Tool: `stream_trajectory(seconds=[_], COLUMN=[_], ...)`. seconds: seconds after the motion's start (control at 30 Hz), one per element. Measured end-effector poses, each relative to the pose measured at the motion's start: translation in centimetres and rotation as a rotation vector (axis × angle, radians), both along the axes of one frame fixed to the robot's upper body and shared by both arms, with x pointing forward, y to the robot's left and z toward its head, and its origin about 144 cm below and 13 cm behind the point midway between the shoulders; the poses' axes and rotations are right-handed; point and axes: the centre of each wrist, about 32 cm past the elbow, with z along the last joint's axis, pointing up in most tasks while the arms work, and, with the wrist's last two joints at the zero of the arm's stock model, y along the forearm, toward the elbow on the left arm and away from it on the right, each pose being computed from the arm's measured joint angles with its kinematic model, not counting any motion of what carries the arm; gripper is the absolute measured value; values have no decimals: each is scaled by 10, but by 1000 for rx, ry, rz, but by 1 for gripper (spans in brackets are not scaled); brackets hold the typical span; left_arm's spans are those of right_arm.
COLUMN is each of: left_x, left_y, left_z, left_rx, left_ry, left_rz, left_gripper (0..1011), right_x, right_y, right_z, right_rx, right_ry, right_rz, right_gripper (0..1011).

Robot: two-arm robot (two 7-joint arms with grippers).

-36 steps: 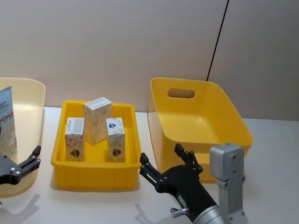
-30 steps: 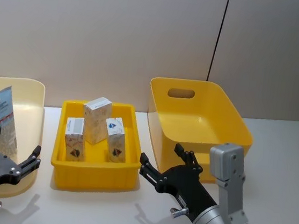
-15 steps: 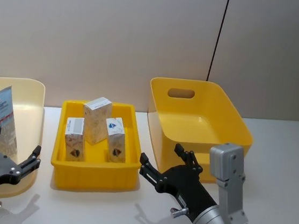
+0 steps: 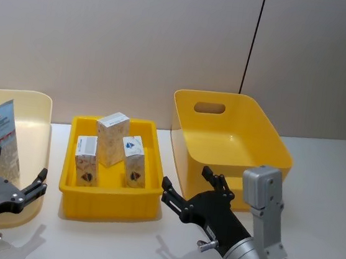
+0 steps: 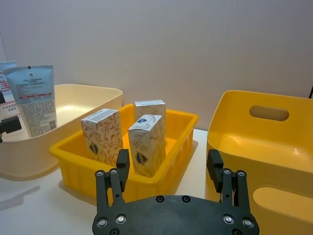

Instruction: Bimanual collaborative sorting of washing and personal care products

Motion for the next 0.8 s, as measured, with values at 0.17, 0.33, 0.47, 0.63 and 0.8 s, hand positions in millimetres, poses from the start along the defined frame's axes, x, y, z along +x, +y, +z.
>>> stream_trajectory(seconds=[0.17, 0.33, 0.47, 0.63, 0.8], left_x=[0, 0, 0, 0, 0], left_y=[0, 0, 0, 0, 0], left_z=[0, 0, 0, 0, 0], left_rx=[0, 0, 0, 0, 0], left_ry=[0, 0, 0, 0, 0], left_rz=[0, 0, 0, 0, 0], left_gripper=[1000, 1000, 1000, 1000, 1000], right_x=[0, 0, 0, 0, 0], right_y=[0, 0, 0, 0, 0], right_z=[0, 0, 0, 0, 0], right_rx=[0, 0, 0, 0, 0], right_ry=[0, 0, 0, 0, 0], right_rz=[0, 0, 0, 0, 0], right_gripper=[1001, 1001, 1001, 1001, 1001])
